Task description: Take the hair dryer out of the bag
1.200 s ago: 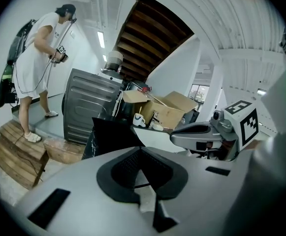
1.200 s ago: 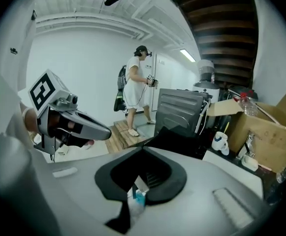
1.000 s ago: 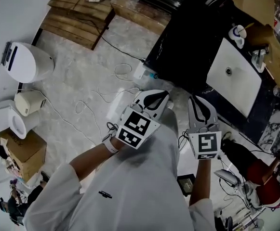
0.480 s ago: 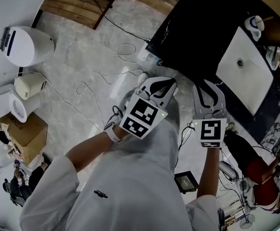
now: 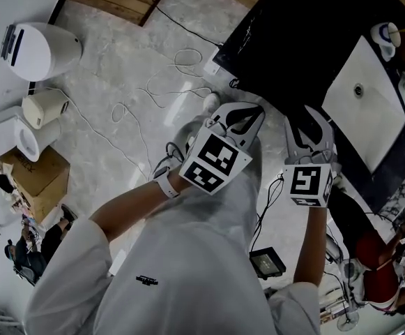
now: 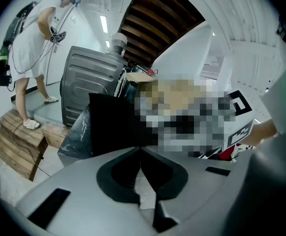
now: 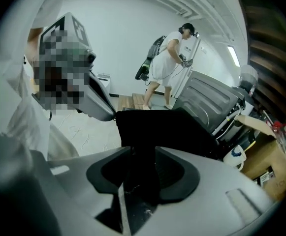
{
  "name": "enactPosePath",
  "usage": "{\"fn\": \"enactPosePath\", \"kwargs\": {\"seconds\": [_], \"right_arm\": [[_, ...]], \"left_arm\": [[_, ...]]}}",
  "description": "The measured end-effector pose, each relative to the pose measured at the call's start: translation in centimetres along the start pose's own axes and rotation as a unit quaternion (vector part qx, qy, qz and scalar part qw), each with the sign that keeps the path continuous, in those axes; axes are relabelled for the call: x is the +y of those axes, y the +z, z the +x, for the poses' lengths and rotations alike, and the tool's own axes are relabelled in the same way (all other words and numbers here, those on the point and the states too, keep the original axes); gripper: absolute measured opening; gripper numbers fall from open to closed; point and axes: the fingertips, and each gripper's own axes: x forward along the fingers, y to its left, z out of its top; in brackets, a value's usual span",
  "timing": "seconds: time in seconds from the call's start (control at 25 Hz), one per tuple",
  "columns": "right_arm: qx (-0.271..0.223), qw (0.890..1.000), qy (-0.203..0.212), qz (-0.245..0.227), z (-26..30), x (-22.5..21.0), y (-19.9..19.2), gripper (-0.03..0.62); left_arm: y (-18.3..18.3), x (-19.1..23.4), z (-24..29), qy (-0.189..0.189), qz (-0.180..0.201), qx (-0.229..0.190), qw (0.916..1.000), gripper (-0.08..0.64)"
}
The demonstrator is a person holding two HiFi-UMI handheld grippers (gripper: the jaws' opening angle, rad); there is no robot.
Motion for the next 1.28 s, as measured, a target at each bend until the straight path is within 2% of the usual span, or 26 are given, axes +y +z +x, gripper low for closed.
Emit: {"fn": "enactPosePath", "kwargs": {"seconds": [0.28,0.48,0.56,0.68,0.8,0.92,1.12,1.28], "right_arm": [[0.021,0.999,-0.013,-0.045,1.3,-0.5,-2.3,0.161],[-0.006,0.997,-0.033,-0.063,1.3,-1.7,-1.6,0.035],[-0.026,0.999,-0.03,-0.035,1.2,-2.4,-0.7,0.029],[-0.067,0.997,-0.019,0.034,0.8,-3.6,0.9,0.028],[-0.098,0.99,-0.014,0.104,0.5,-4.7,1.7,0.028],[-0.12,0.981,-0.015,0.152,0.4,-5.5,2.1,0.027],[-0.132,0.978,-0.047,0.152,0.6,-7.1,2.8,0.028],[-0.146,0.976,-0.05,0.152,1.0,-8.0,4.0,0.028]], "left_arm": [[-0.8,-0.1,1.5,0.003,-0.001,0.015,0.9999,0.011],[-1.3,-0.9,3.1,-0.003,0.003,0.026,0.9997,0.011],[-1.0,-1.2,3.6,-0.004,0.005,0.018,0.9998,0.011],[-0.2,-1.3,4.1,0.003,0.005,0.007,1.0,0.012],[0.6,-1.5,4.7,0.009,0.009,0.004,0.9999,0.077],[1.4,-1.6,5.3,0.021,0.012,0.0,0.9997,0.094],[3.1,-1.2,6.2,0.055,0.004,-0.016,0.9983,0.156],[3.8,-0.3,7.1,0.093,0.001,-0.006,0.9957,0.231]]}}
